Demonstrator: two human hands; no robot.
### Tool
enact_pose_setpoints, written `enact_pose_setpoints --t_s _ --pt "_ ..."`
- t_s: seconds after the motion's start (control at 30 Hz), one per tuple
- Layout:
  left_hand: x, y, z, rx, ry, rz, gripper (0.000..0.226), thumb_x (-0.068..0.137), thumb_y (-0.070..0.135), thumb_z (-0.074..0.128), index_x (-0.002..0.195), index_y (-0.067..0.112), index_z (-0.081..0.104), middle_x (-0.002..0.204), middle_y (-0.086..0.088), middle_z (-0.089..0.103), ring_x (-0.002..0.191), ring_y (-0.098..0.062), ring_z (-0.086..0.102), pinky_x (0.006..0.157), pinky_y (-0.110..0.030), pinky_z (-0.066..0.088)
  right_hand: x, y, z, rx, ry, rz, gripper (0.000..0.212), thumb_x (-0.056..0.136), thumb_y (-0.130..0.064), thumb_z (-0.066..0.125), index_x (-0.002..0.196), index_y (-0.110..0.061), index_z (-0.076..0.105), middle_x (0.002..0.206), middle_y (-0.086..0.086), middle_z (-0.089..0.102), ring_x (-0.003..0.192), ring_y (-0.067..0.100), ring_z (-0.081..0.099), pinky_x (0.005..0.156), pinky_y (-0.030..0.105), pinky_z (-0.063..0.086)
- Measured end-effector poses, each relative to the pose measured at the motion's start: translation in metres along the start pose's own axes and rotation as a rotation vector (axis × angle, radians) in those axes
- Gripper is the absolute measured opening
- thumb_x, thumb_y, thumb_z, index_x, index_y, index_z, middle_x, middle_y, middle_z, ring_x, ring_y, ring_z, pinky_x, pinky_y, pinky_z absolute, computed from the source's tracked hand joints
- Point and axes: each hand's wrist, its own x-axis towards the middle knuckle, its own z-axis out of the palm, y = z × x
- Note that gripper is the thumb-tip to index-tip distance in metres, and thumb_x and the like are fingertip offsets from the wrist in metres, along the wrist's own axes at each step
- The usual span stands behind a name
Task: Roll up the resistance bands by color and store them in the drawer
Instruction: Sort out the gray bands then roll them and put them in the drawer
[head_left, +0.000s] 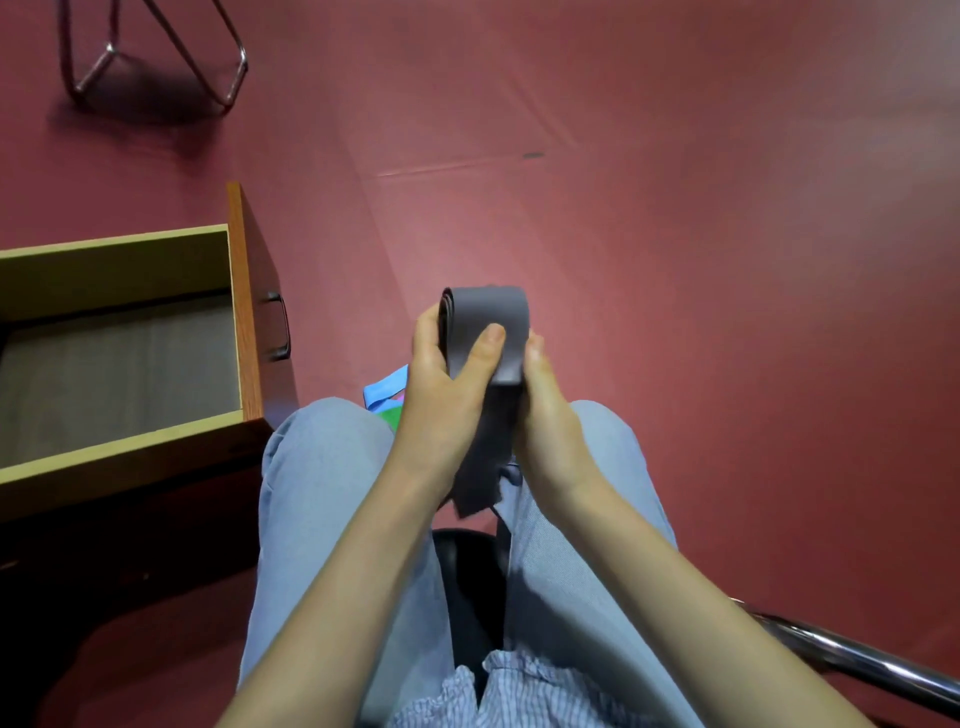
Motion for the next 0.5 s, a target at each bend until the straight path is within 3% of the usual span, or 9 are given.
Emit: enact_pose_setpoints --t_s 0.1,0.2,0.27,0.33,0.4,0.5 --pt "0.001 -0.001 -0.005 0.036 -0.011 0.022 0.022 0.089 0.012 0.051 0.108 0.021 0.046 0.099 0.008 0.059 0.093 -0.008 0.059 0.087 -0.020 0.047 0.000 0.005 0.002 -0.008 -0.073 -0.006 0.048 0.088 -0.045 0.031 0.122 -0.018 0.050 0.115 -0.002 0.061 0.104 0.005 0.059 0.093 0.015 0.045" --pt "0.005 -0.004 -0.017 0.081 -0.029 0.023 0.023 0.089 0.012 0.051 0.111 0.017 0.048 0.097 0.008 0.059 0.087 -0.001 0.059 0.083 -0.014 0.047 -0.004 0.000 -0.006 -0.128 -0.176 0.014 0.036 0.098 -0.033 0.028 0.123 -0.018 0.048 0.109 -0.009 0.061 0.095 -0.007 0.059 0.082 0.007 0.045" --pt "0.006 -0.006 -0.022 0.087 -0.043 0.023 0.022 0.089 0.011 0.051 0.110 0.017 0.048 0.094 0.010 0.059 0.079 0.008 0.058 0.074 -0.007 0.046 -0.004 -0.007 -0.009 -0.281 -0.232 0.012 0.029 0.097 -0.019 0.036 0.124 -0.019 0.046 0.111 -0.006 0.061 0.099 -0.003 0.058 0.088 0.012 0.046" --pt "0.006 -0.007 -0.024 0.084 -0.058 0.007 0.020 0.089 0.010 0.052 0.107 0.019 0.048 0.092 0.012 0.059 0.073 0.013 0.057 0.069 -0.005 0.045 -0.001 -0.010 -0.013 -0.365 -0.236 0.010 0.035 0.094 -0.012 0.044 0.128 -0.018 0.044 0.116 0.002 0.061 0.106 0.009 0.058 0.094 0.027 0.048" --pt "0.007 -0.006 -0.025 0.107 -0.092 -0.001 0.023 0.088 0.010 0.053 0.107 0.021 0.048 0.095 0.012 0.059 0.076 0.012 0.058 0.071 -0.005 0.046 0.002 -0.013 -0.014 -0.360 -0.219 0.014 0.035 0.092 -0.007 0.048 0.125 -0.018 0.046 0.110 0.003 0.063 0.102 0.012 0.060 0.087 0.029 0.051" --pt "0.008 -0.004 -0.031 0.080 -0.165 -0.045 0.034 0.087 0.012 0.054 0.119 0.019 0.044 0.107 0.003 0.059 0.095 -0.003 0.059 0.084 -0.015 0.049 0.004 -0.013 -0.017 -0.304 -0.159 -0.037 0.034 0.086 0.000 0.055 0.112 -0.022 0.052 0.097 -0.002 0.065 0.088 0.006 0.063 0.070 0.017 0.052"
